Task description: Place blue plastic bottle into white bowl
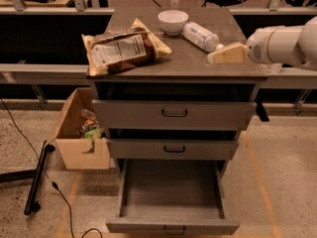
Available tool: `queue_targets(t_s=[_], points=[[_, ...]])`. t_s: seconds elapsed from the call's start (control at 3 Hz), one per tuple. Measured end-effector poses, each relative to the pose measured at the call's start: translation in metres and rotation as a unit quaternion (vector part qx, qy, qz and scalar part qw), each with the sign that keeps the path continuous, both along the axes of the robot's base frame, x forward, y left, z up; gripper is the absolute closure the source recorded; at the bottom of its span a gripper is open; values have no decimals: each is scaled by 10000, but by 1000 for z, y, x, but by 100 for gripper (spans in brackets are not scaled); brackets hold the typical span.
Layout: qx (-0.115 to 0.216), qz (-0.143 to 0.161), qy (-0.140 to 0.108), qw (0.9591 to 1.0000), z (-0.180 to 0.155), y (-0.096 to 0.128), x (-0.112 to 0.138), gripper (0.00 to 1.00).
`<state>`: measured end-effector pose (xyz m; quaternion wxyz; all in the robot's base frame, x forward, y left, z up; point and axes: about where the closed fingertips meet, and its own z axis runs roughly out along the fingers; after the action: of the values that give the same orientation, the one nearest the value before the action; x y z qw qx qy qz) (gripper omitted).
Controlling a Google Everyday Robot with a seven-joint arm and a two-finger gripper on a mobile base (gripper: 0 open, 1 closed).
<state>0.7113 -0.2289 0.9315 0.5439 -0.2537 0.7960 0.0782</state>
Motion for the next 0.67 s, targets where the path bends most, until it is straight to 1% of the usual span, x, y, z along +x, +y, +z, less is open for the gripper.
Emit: queue_targets(t_s=[0.33,0.67], points=[[112,41,-234,9997,2,-1,35,0],[442,-1,-246,9987,-11,1,73,0]])
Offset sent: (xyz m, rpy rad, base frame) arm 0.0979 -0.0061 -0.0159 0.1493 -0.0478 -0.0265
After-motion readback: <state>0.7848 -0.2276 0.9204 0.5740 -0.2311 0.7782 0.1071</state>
